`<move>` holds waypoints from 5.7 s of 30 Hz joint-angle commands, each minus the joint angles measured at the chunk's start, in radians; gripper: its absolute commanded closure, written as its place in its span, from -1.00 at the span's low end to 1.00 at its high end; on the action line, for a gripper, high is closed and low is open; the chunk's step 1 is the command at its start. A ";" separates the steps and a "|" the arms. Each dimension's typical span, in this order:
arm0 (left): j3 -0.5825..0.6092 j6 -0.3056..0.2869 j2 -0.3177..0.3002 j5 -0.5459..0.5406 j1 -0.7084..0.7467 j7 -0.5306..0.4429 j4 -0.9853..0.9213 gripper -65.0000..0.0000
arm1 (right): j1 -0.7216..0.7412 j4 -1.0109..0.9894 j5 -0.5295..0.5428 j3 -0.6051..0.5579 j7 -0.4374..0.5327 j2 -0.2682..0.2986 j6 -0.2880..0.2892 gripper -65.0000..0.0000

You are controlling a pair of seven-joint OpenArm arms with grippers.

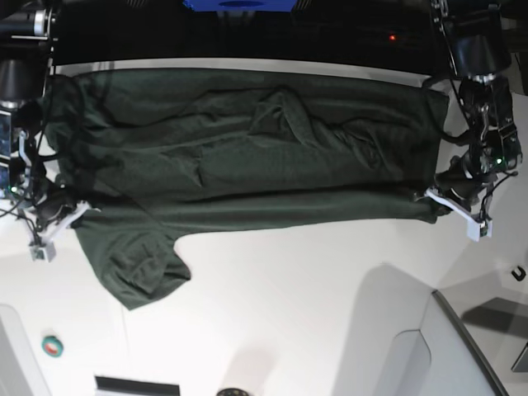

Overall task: Layout the t-shirt on the table in an organized manner, then fold the t-shirt properly
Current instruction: 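Lift the hem with both grippers and fold it onto the collar edge, then release the right gripper and grasp the hanging green sleeve, then pull the sleeve fabric with the right gripper up onto the folded strip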

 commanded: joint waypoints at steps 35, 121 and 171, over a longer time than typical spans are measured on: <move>-0.091 -0.004 -0.030 -0.043 0.266 0.022 0.196 1.00 | -0.314 0.283 0.011 0.134 -0.040 -0.024 0.005 0.90; -0.096 -0.004 -0.027 -0.043 0.267 0.022 0.252 1.00 | -0.344 0.723 0.011 0.327 -0.505 -0.050 0.006 1.00; -0.018 -0.003 0.038 0.167 0.442 0.024 0.315 1.00 | -0.456 0.467 0.011 0.364 -0.420 -0.090 0.008 0.98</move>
